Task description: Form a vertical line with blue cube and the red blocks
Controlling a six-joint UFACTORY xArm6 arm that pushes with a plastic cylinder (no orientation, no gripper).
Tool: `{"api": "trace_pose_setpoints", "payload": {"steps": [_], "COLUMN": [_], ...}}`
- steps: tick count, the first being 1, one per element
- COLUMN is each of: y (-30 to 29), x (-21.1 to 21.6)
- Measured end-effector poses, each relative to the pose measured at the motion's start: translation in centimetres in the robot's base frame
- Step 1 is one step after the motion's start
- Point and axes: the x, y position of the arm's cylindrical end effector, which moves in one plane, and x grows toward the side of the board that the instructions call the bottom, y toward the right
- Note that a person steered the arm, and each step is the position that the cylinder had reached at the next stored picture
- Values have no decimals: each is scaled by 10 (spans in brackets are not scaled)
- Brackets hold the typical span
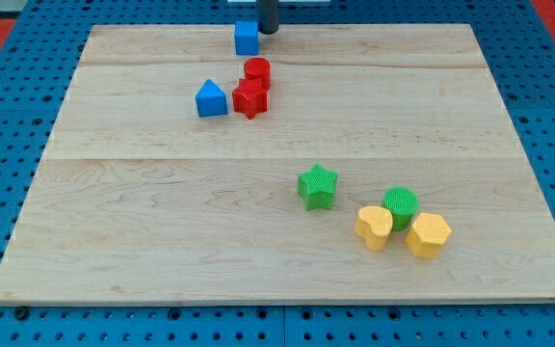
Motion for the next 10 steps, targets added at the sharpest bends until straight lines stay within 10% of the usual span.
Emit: {"api": "trace_pose_setpoints", "payload": {"steps": [4,10], "y": [-109,-7], "x": [11,93]}}
